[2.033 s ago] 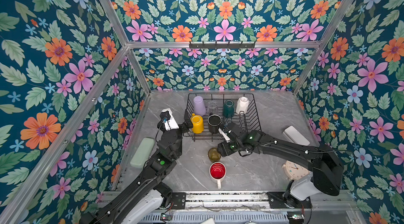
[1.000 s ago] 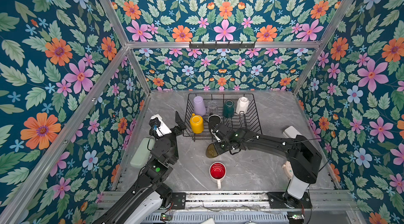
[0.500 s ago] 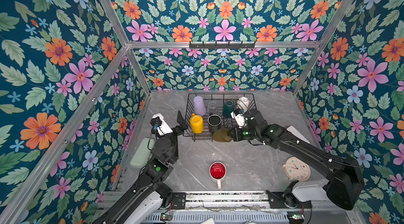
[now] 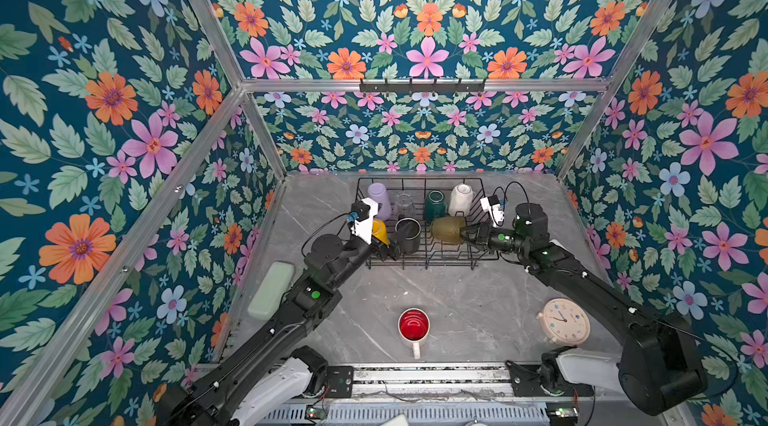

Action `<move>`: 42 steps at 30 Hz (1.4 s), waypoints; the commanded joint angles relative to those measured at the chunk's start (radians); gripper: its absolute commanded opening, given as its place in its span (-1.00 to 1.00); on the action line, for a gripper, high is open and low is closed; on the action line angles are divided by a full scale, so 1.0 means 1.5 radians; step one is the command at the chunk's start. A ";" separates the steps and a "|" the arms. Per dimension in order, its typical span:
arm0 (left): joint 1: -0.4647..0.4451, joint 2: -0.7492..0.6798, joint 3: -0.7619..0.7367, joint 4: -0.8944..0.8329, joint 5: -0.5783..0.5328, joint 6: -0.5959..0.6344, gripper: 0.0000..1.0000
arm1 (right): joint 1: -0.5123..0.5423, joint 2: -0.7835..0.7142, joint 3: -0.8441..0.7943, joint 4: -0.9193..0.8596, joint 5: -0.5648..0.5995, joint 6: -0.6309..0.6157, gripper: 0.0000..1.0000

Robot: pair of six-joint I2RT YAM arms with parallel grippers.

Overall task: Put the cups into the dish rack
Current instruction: 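Lift the olive cup with the right gripper toward the left gripper over the rack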

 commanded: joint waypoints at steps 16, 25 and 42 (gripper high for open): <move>0.018 0.087 0.047 0.039 0.417 -0.027 0.98 | 0.007 -0.060 0.011 0.137 -0.138 -0.006 -1.00; 0.045 0.128 0.061 0.106 0.478 -0.098 0.94 | 0.066 -0.058 0.029 0.115 -0.171 -0.054 -1.00; 0.056 0.162 0.064 0.179 0.570 -0.160 0.73 | 0.099 0.013 0.045 0.223 -0.193 0.011 -1.00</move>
